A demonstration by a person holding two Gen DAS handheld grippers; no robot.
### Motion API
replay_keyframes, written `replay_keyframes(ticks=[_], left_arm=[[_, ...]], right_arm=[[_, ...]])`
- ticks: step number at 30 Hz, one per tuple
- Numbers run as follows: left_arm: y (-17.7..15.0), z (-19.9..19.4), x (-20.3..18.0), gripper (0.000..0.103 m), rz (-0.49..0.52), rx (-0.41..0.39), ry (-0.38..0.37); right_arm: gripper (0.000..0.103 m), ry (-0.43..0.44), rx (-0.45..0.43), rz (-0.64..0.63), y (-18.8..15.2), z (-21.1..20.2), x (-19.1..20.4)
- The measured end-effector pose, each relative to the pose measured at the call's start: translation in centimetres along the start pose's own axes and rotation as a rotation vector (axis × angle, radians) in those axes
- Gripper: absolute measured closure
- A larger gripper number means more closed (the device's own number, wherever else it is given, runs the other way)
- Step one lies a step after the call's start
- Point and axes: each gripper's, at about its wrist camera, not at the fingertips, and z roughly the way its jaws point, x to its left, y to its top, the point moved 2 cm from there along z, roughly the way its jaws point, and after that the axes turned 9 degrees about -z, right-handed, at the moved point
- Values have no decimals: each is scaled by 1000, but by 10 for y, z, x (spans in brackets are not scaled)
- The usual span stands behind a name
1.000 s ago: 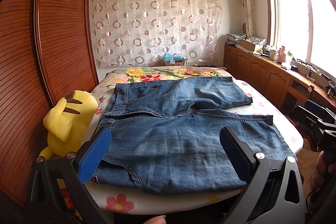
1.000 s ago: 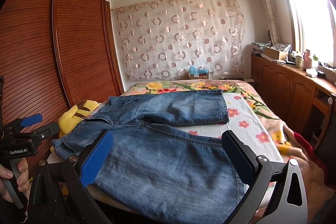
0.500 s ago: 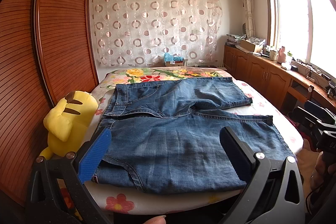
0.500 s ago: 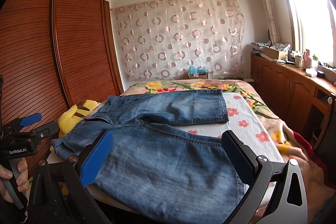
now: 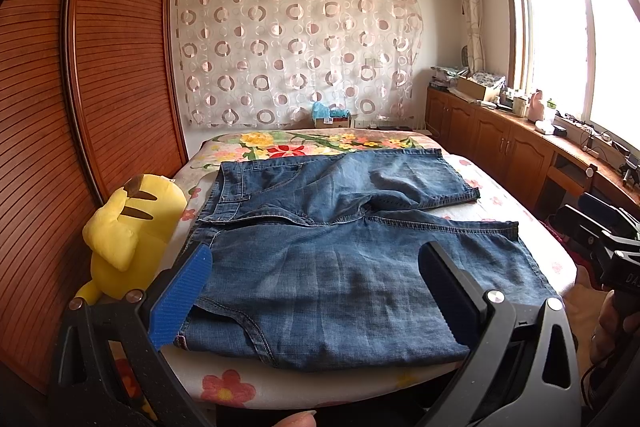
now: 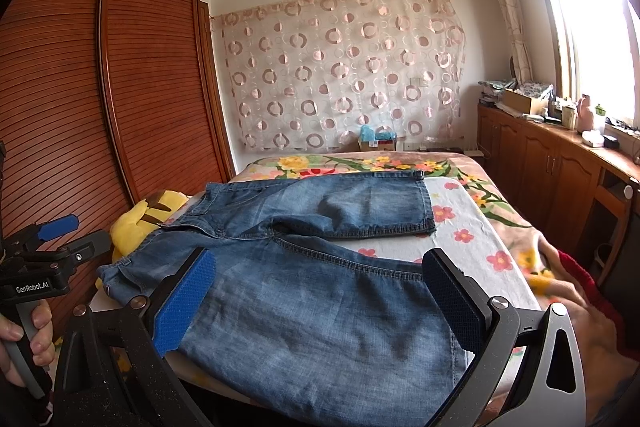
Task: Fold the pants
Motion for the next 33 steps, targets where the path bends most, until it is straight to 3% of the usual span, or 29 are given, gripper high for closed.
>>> replay_keyframes(ticks=[23,33], left_arm=[[0,0,0,0,0,2,0],[-11,24,28,0,-10,68,35]], right_arm=[[0,2,3,-2,0,0,1],[0,-6,55,-7,-8,11,-11]])
